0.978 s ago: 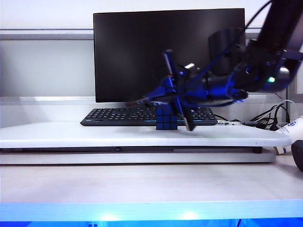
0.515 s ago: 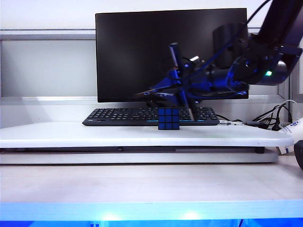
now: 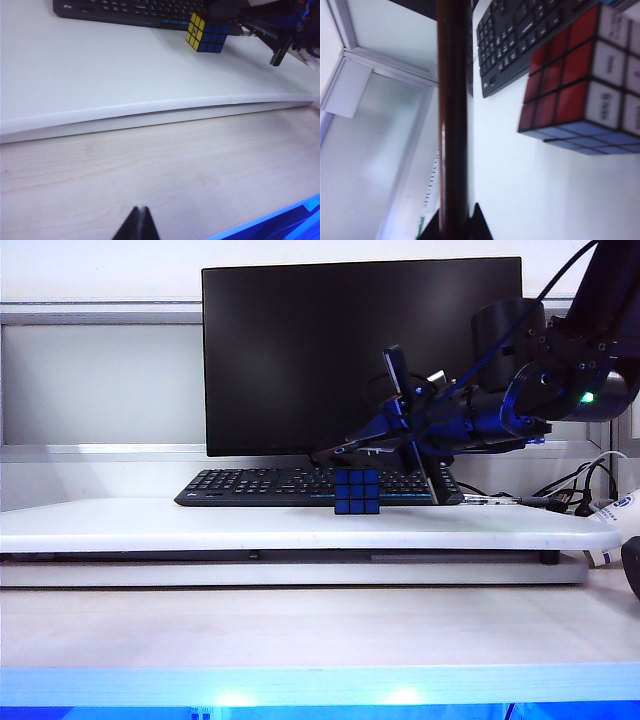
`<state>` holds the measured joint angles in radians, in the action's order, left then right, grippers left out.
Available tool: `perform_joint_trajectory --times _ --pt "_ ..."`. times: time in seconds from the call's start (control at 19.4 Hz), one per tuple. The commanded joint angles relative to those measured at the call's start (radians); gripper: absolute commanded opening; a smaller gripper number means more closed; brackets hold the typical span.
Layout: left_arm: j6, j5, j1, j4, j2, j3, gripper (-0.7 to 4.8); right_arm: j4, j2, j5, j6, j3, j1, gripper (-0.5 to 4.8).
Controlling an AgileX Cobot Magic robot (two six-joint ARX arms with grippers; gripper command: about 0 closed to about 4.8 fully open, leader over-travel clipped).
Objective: Put the phone on top of the Rubik's Cube.
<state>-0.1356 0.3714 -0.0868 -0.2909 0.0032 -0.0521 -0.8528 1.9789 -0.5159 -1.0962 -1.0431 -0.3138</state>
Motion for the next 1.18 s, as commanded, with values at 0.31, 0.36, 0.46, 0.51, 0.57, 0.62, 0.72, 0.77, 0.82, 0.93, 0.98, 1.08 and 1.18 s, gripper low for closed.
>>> perform_joint_trajectory --times 0.31,0.36,0.46,0.51,0.57,0.62,0.72,0.77,0.82,0.93,0.98,1.08,1.18 --pt "-0.003 0.011 0.001 -0.052 0.0 -0.008 -0.05 0.013 -0.01 0.001 0.05 -0.01 0.025 -0.06" --pt "-0.003 0.01 0.001 -0.052 0.0 -0.008 -0.05 0.015 -0.01 0.001 0.05 -0.01 0.025 -0.06" --pt "-0.003 0.011 0.001 -0.052 0.0 -0.008 -0.05 0.02 -0.009 0.001 0.05 -0.01 0.025 -0.06" --pt "-0.003 0.011 0.001 -0.052 0.0 -0.008 -0.06 0.022 -0.009 0.002 0.05 -0.01 0.025 -0.06" --pt "-0.003 0.011 0.001 -0.052 0.0 -0.008 -0.06 0.022 -0.009 0.005 0.05 -0.01 0.025 -0.06" --pt "-0.003 0.011 0.001 -0.052 0.0 -0.008 -0.05 0.022 -0.009 0.008 0.05 -0.01 0.025 -0.06" --pt "-0.003 0.011 0.001 -0.052 0.0 -0.008 -0.06 0.022 -0.009 0.017 0.049 -0.01 0.025 -0.06" --pt "-0.003 0.011 0.001 -0.052 0.0 -0.008 -0.06 0.022 -0.009 0.017 0.049 -0.01 0.025 -0.06" --pt "-0.003 0.011 0.001 -0.052 0.0 -0.008 -0.05 0.022 -0.009 0.016 0.049 -0.01 0.025 -0.06" --pt "-0.003 0.011 0.001 -0.052 0.0 -0.008 -0.06 0.021 -0.009 0.006 0.048 -0.01 0.025 -0.06" --pt "-0.003 0.011 0.001 -0.052 0.0 -0.008 -0.06 0.019 -0.009 0.0 0.048 -0.01 0.025 -0.06" --pt "-0.003 0.011 0.001 -0.052 0.0 -0.008 -0.06 0.018 -0.009 0.001 0.027 -0.01 0.025 -0.06" --pt "-0.003 0.011 0.001 -0.052 0.0 -0.008 -0.06 0.018 -0.009 0.001 0.014 -0.01 0.025 -0.06"
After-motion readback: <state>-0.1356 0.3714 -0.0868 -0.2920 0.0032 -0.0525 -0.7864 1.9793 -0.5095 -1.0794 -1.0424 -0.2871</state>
